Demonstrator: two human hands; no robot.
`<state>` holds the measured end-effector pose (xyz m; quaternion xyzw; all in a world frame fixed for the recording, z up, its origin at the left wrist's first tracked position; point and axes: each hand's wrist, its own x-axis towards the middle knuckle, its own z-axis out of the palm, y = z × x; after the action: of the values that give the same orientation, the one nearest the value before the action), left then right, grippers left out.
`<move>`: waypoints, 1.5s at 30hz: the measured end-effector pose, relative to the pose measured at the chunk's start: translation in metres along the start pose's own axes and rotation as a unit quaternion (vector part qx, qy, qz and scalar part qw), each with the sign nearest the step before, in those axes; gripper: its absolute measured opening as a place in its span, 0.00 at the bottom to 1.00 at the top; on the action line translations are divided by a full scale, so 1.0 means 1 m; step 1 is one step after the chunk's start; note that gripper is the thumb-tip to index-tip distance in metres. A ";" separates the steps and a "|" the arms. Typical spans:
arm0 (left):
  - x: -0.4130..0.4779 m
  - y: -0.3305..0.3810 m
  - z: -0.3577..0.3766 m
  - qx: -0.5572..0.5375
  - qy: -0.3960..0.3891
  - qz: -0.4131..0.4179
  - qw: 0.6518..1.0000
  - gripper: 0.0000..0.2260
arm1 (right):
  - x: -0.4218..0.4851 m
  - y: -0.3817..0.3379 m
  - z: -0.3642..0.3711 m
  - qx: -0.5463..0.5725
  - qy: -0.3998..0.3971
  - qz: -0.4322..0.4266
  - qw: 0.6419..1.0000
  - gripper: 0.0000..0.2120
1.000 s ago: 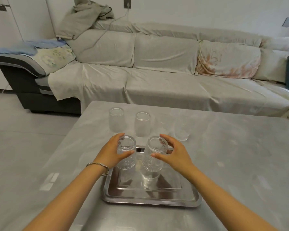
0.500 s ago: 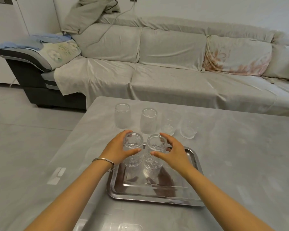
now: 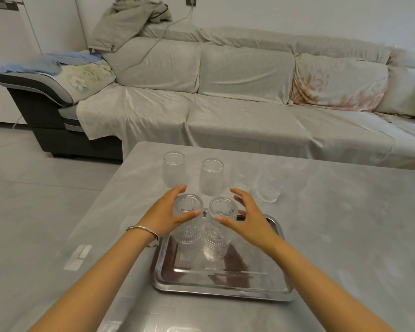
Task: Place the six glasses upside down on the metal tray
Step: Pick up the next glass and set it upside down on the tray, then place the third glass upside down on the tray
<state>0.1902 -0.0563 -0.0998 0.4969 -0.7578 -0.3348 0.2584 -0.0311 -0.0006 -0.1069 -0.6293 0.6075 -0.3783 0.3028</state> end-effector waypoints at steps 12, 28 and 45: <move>0.116 0.092 0.021 0.067 -0.030 0.106 0.992 0.32 | 0.039 0.057 -0.135 0.079 0.140 0.048 0.986 0.42; 0.217 0.129 0.135 0.160 -0.188 0.138 0.959 0.37 | 0.089 0.161 -0.119 0.135 -0.011 0.099 0.986 0.27; 0.176 0.162 0.102 -0.046 -0.125 0.178 0.975 0.35 | 0.049 0.097 -0.152 0.176 0.062 0.056 0.981 0.34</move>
<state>-0.0426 -0.1478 -0.0311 0.2955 -0.8443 -0.3773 0.2398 -0.2127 -0.0452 -0.1019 -0.5064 0.5837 -0.4997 0.3912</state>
